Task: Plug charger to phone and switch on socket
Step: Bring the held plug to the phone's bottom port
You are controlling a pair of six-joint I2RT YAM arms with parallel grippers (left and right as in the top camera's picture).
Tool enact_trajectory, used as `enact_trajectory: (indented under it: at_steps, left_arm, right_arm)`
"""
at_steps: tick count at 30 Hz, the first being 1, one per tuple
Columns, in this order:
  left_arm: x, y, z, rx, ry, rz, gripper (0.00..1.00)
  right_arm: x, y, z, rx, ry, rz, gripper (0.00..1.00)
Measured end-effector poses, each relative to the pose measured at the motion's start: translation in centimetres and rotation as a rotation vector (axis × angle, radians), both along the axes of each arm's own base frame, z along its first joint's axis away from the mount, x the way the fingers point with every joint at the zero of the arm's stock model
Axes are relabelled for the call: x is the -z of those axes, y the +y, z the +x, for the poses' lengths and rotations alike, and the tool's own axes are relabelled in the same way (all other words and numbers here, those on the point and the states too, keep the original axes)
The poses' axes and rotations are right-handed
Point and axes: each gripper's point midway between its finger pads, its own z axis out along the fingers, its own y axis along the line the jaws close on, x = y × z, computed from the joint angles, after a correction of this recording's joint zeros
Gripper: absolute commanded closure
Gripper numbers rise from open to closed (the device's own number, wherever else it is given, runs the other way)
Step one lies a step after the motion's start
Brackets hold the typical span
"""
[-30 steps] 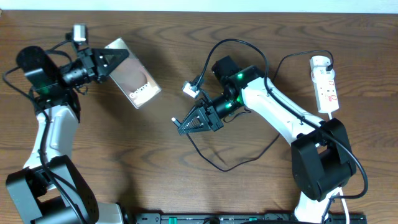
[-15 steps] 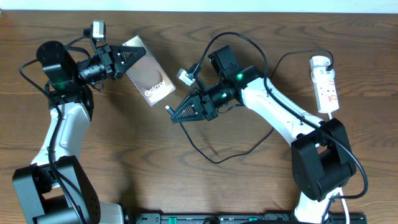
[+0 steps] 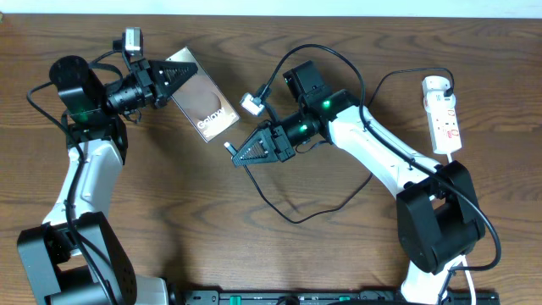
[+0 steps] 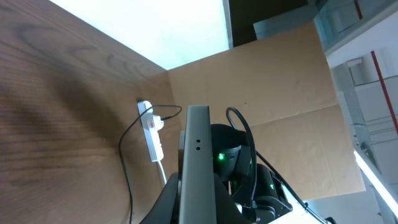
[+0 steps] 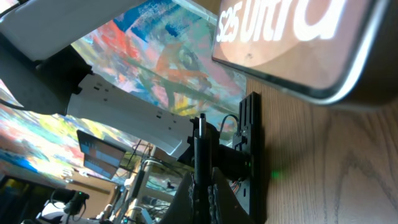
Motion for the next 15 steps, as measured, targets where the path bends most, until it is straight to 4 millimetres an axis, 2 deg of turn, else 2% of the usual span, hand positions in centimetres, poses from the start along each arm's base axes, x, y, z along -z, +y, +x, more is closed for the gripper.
enact_trajectory:
  at_steps: [15]
  left_arm:
    - [-0.36,-0.25,-0.53,0.035,-0.024,0.003,0.93]
  right_arm:
    - [-0.06,-0.27,0.75,0.018,-0.018,0.007,0.99]
